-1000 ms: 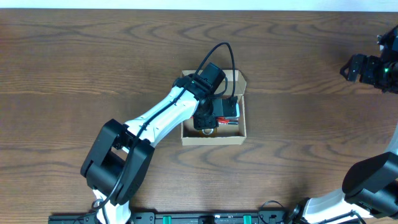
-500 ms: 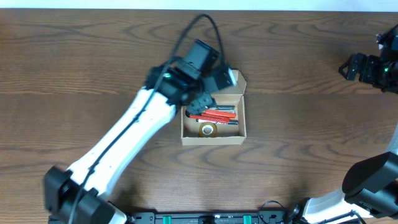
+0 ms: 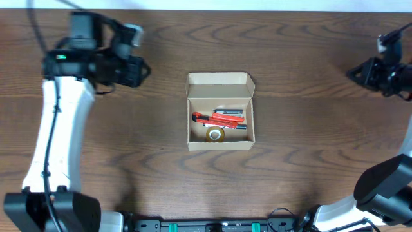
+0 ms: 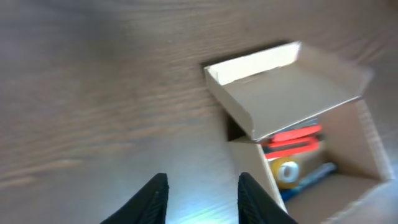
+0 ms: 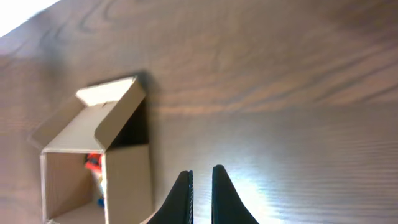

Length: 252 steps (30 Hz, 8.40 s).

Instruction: Pack container

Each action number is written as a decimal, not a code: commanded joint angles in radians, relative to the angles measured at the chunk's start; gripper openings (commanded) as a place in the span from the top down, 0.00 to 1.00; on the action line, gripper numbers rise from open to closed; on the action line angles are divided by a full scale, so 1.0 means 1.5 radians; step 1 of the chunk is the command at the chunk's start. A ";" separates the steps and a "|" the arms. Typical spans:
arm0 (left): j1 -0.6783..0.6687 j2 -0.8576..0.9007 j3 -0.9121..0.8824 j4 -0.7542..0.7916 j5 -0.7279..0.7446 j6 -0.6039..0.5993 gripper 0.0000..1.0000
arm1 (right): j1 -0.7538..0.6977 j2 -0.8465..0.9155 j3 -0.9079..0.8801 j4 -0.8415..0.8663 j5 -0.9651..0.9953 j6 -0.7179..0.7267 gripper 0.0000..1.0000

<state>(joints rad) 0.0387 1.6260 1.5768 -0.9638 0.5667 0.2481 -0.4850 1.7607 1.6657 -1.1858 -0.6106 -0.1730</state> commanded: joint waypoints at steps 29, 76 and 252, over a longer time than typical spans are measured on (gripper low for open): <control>0.055 0.342 -0.009 0.005 0.386 0.039 0.71 | 0.261 0.205 -0.178 0.249 -0.122 0.182 0.99; 0.005 0.473 -0.009 0.247 0.477 -0.191 0.76 | 0.308 0.245 -0.178 0.415 -0.119 0.357 0.99; -0.153 0.048 -0.006 -0.194 -0.291 -0.023 0.04 | 0.484 0.003 0.041 0.041 0.379 0.121 0.98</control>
<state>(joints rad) -0.1871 1.7119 1.5581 -1.2522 0.2375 0.2703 0.1642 1.8584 1.7069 -1.1145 -0.1249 0.0170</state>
